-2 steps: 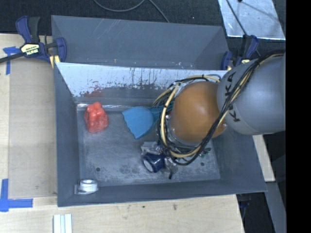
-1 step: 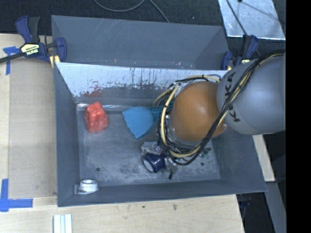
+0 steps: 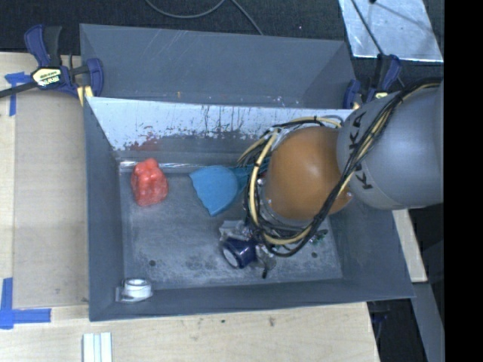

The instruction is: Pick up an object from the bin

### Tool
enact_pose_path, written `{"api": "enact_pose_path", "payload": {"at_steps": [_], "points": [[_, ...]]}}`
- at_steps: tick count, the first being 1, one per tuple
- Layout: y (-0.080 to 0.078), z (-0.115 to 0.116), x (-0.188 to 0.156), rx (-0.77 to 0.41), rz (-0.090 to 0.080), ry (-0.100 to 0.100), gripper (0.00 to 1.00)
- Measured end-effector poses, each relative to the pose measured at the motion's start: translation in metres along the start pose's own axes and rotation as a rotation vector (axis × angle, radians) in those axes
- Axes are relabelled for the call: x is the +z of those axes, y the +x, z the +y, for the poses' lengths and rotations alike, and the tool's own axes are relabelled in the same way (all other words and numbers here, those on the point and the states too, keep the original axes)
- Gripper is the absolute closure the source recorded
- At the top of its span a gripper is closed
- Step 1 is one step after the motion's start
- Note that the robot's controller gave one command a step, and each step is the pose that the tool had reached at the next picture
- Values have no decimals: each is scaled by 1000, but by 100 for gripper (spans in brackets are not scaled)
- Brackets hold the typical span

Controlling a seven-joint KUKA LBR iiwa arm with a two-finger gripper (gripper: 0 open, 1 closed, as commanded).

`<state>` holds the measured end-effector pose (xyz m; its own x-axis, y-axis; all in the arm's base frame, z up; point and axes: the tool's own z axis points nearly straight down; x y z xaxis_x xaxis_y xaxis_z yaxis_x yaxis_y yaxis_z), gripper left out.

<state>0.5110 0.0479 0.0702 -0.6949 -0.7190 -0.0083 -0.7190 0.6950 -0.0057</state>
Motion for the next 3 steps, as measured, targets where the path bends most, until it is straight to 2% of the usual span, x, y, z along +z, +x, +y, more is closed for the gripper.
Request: {"api": "enact_pose_path", "payload": {"at_steps": [3], "points": [[0, 0, 0, 1, 0, 0, 100]]}}
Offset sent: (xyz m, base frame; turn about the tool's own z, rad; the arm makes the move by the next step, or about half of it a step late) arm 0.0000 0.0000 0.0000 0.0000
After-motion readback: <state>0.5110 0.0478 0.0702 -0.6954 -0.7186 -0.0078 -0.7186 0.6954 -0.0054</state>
